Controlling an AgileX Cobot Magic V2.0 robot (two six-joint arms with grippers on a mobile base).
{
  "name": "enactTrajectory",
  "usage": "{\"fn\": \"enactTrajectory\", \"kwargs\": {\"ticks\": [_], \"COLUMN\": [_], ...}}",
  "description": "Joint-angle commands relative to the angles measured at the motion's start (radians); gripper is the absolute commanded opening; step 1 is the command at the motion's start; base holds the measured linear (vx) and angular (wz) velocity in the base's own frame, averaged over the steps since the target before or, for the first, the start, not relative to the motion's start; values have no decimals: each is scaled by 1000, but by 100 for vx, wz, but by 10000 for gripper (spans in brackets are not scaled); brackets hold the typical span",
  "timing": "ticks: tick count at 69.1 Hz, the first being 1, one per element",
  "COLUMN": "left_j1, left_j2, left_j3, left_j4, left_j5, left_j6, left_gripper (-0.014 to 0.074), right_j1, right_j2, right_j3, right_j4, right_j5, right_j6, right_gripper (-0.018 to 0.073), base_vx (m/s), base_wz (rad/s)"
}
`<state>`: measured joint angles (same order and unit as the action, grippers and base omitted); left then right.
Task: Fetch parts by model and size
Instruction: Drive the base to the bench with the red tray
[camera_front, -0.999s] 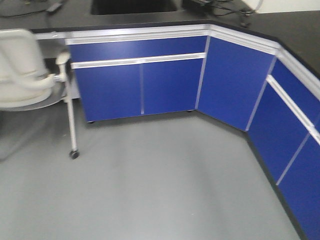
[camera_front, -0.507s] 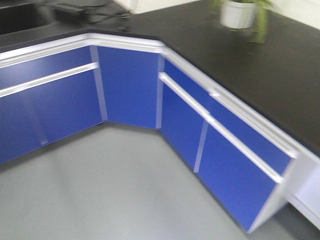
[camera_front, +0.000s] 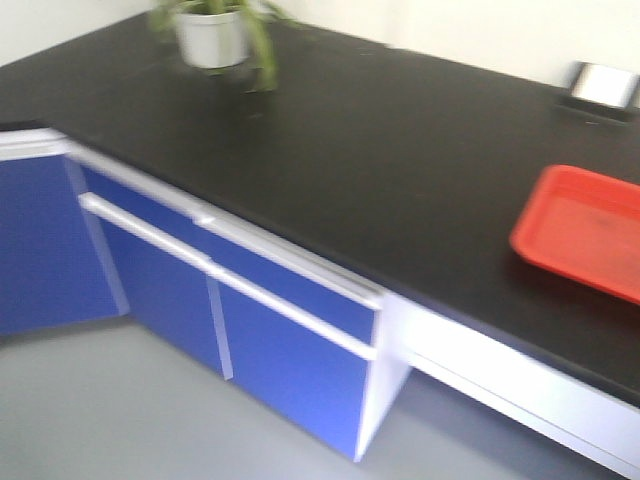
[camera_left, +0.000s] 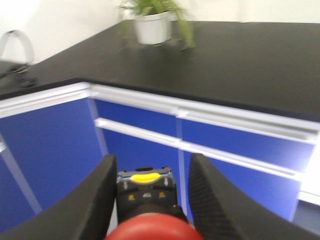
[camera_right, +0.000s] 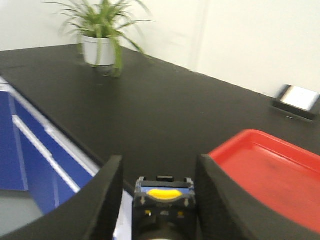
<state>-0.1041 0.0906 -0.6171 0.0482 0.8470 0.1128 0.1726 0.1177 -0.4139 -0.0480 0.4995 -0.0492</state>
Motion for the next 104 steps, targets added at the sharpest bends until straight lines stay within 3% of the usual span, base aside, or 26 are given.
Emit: {"fn": "enactTrajectory", "kwargs": {"ticks": [1, 46, 104], "left_j1": [-4, -4, -4], "left_j2": [18, 18, 18], "left_j3": [-19, -19, -19], "left_j4": [-3, -3, -3], "left_j5": [-76, -76, -76], "left_j6": [-4, -4, -4], "left_gripper": [-6, -6, -6], "right_j1": [-3, -3, -3], "right_j2": [13, 13, 13], "right_j3": [-26, -26, -26], "right_j4": [-5, -5, -5], "right_j5": [-75, -75, -75], "right_j6": [-8, -8, -8], "right_gripper": [-5, -5, -5], "base_vx": [16, 11, 3], "base_wz": [-71, -66, -13]}}
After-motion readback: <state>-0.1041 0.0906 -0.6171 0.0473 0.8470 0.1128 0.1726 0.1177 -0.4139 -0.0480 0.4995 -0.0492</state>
